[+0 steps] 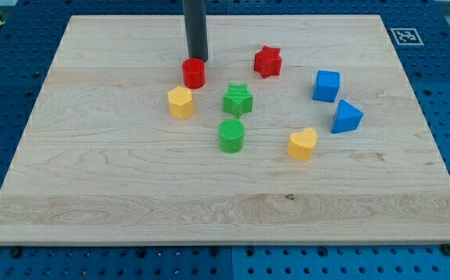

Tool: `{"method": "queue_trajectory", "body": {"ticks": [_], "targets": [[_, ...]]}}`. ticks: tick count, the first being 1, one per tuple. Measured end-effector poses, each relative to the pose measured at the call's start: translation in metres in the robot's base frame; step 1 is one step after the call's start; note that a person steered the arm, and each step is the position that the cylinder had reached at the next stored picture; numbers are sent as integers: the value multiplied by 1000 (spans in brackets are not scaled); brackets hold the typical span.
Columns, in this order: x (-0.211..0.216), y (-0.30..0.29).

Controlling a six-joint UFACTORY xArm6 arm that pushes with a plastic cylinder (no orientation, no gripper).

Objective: Slightly move the red circle diagonally to the green star

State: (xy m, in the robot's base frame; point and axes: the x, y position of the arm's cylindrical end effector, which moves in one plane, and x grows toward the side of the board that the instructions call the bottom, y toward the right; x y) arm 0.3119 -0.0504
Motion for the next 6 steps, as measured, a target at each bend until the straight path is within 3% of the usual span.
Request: {"method": "queue_trajectory", "body": {"ticks": [3,6], "targets": [[-2,5],[26,25]]}}
